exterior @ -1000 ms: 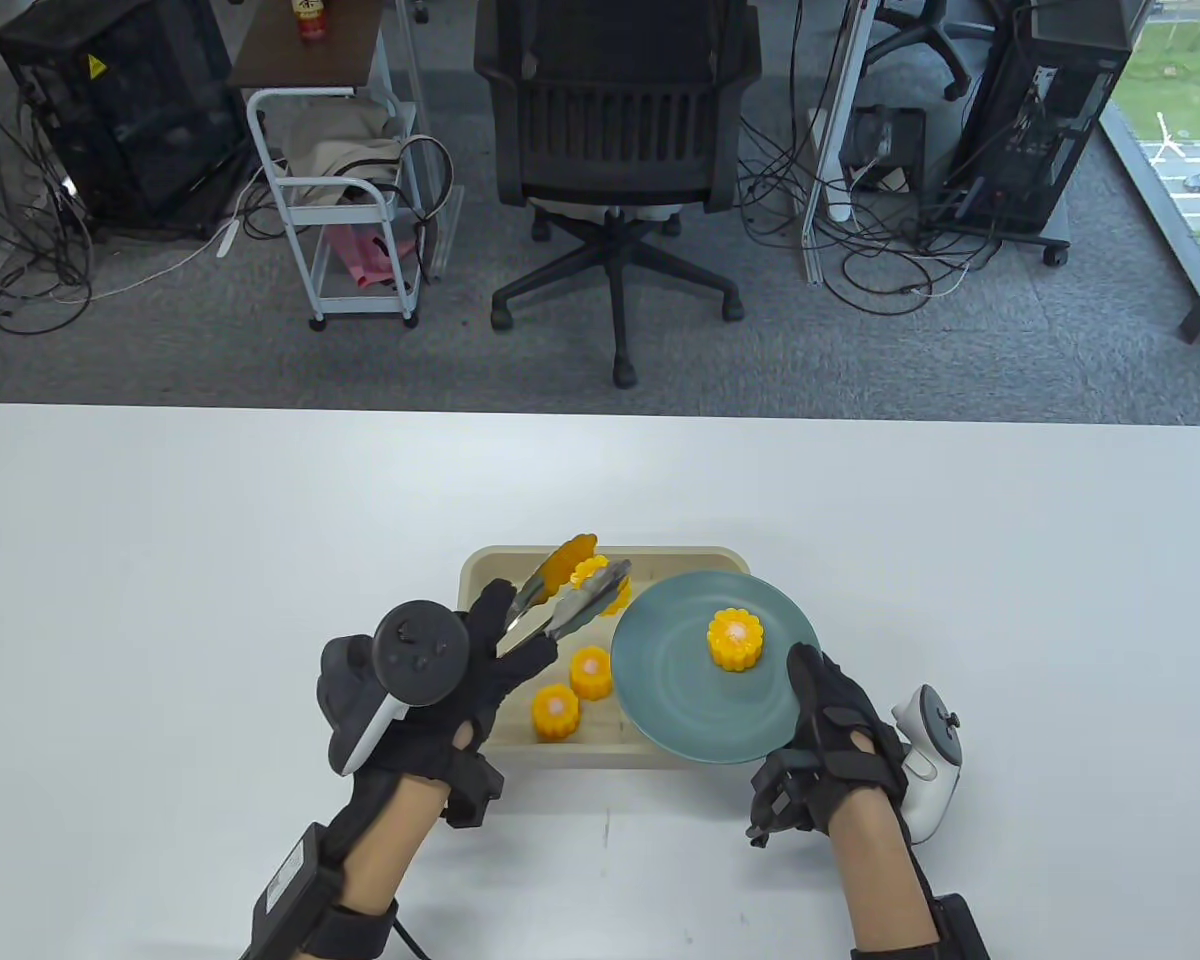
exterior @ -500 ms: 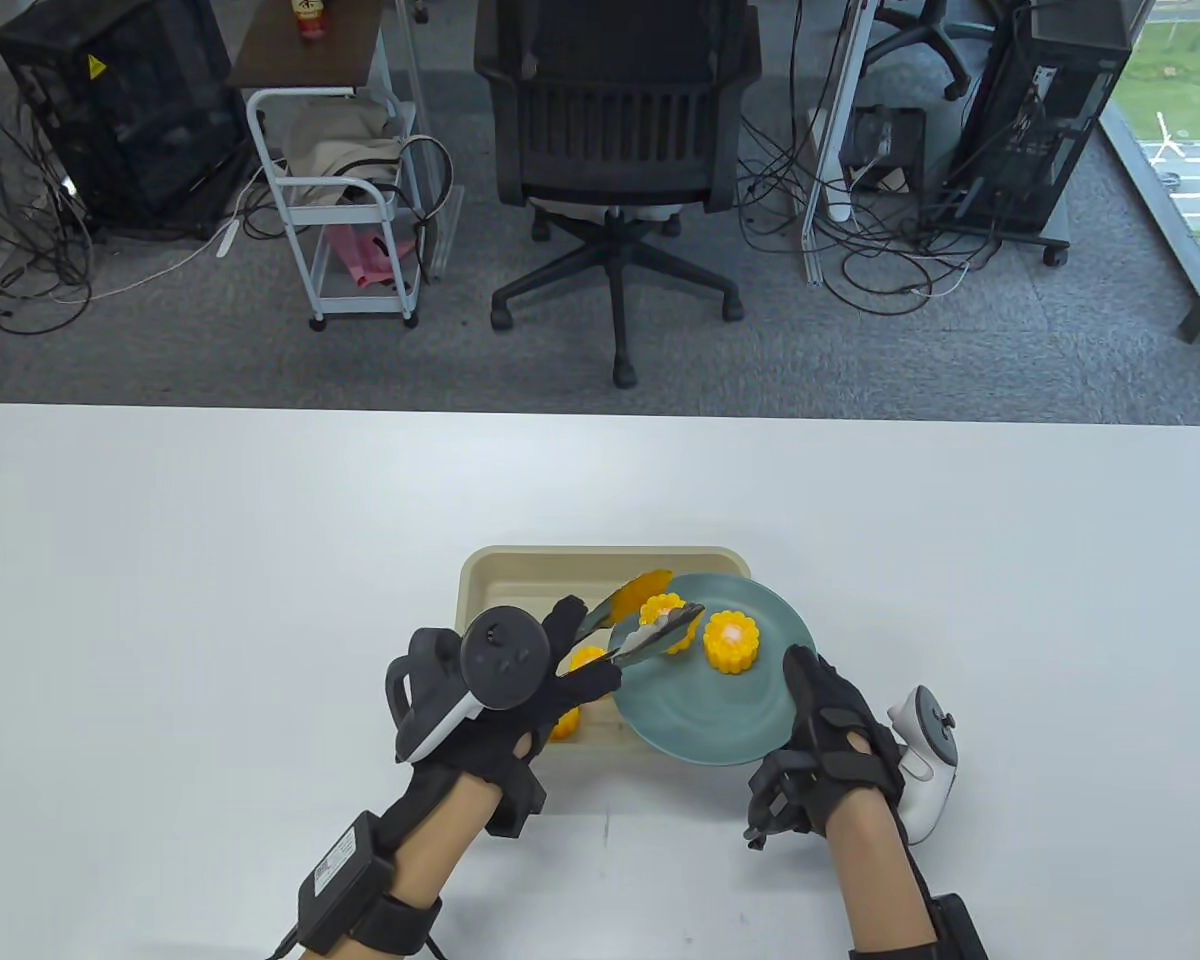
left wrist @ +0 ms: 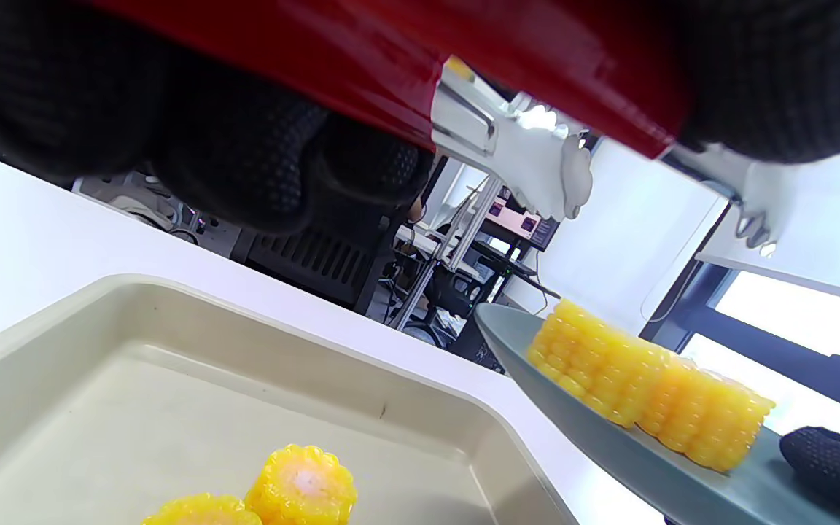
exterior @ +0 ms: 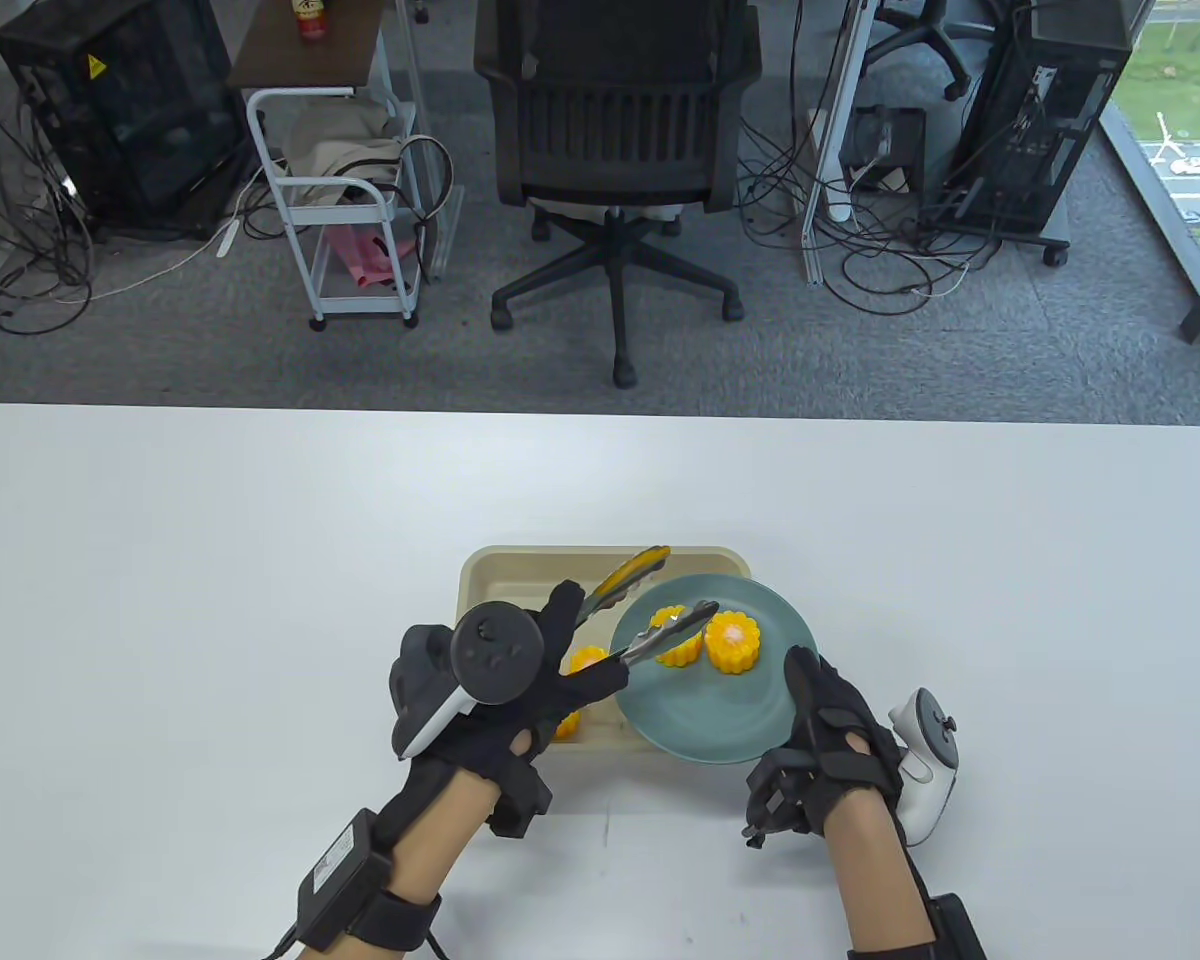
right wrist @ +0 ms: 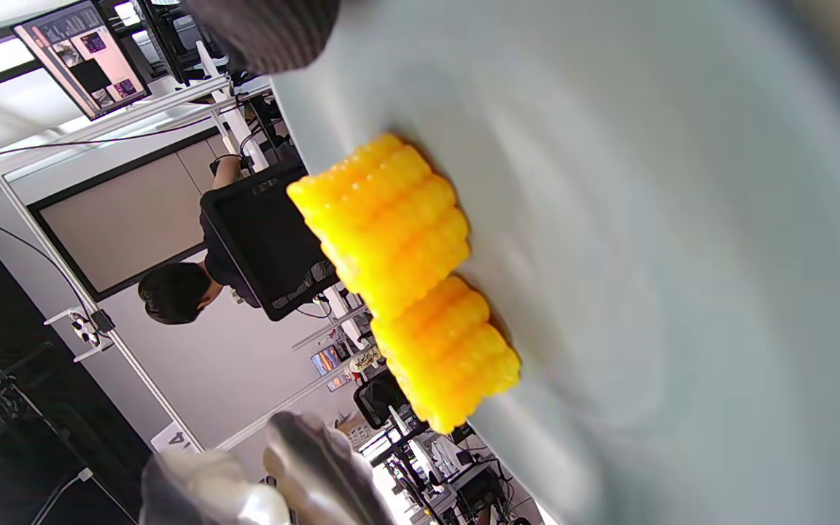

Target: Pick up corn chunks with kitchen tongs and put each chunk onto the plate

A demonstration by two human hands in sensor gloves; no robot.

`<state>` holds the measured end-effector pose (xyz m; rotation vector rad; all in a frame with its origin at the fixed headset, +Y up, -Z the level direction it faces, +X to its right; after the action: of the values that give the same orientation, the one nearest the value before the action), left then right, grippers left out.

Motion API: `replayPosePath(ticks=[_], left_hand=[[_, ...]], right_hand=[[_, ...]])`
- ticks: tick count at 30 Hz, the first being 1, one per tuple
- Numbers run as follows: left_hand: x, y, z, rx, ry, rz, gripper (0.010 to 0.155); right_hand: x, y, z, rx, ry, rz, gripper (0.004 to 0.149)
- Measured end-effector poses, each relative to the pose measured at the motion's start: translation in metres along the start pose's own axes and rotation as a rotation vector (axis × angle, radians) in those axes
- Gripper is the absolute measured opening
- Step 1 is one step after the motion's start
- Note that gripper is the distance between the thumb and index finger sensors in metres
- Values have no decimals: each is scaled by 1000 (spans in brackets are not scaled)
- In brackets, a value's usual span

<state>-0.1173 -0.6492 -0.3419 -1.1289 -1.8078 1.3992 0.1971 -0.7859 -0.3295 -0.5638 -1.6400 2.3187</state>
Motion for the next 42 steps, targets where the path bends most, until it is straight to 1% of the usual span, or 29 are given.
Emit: replayPosePath(ticks=[6, 9, 12, 14, 16, 19, 21, 26, 31, 35, 39, 42], left_hand=[[8, -4, 17, 53, -41, -11, 92], [15, -10, 31, 90, -75, -46, 92], [17, -16, 54, 143, -99, -56, 92], [14, -17, 69, 180, -121, -66, 92], [7, -16, 87, 230, -138, -42, 92], [-1, -13, 102, 269, -129, -47, 92], [-10, -11, 108, 294, -108, -12, 92], [-32, -6, 106, 308, -15, 87, 92], [-53, 0, 89, 282, 91, 179, 91], [-63, 4, 79, 279, 187, 200, 90], [-72, 7, 74, 265, 217, 211, 90], [-73, 9, 71, 271, 257, 208, 88]], right_hand=[[1, -1, -2, -8, 3, -2, 55], [1, -1, -3, -10, 8, -1, 55], [0, -1, -4, -14, 8, -2, 55], [0, -1, -4, -13, 11, -5, 55], [0, -1, -4, -14, 12, -8, 55], [-1, 0, -4, -14, 12, -9, 55], [0, -1, -4, -15, 12, -11, 55], [-1, 0, -5, -20, 8, -17, 55], [-1, 0, -4, -18, 14, -19, 55], [-1, 0, -4, -15, 8, -19, 55], [-1, 0, -4, -14, 7, -20, 55], [-1, 1, -4, -13, 7, -18, 55]])
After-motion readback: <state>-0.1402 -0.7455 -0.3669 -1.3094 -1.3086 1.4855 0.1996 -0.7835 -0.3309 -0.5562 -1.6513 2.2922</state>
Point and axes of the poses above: the tracker on the back of each hand, its own z axis roughly to the little-finger side, its own y axis roughly from the wrist to the fingertips, x = y × z, the point moved 4 cm from there along y, roughly from the wrist to the fingertips, and after that the axes turned 7 degrees about -x, right-handed, at the moved point
